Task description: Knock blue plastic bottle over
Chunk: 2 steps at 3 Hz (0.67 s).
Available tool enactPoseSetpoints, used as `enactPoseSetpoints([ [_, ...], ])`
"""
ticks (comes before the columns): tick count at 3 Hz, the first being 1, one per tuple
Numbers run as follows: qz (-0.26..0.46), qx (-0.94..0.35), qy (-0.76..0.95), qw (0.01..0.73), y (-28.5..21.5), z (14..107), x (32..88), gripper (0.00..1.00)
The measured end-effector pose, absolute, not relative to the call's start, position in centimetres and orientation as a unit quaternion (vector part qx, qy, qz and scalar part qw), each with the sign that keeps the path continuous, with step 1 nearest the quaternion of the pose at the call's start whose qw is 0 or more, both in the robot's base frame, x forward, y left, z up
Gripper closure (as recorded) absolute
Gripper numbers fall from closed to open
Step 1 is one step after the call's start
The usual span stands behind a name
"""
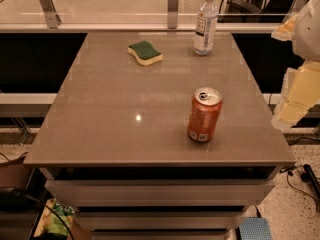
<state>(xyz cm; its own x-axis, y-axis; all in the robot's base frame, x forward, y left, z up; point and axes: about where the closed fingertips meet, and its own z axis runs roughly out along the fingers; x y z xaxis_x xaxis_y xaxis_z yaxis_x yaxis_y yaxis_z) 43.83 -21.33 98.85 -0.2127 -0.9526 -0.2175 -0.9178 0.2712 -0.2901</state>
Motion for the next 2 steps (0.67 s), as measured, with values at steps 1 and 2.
enactPoseSetpoints([
  [1,-0.049,-0.602,0.777,0.178,-21.33,98.85,43.83,0.00],
  [2,-0.048,-0.591,0.782,0.193,-21.47,99.12,44.15,0.00],
])
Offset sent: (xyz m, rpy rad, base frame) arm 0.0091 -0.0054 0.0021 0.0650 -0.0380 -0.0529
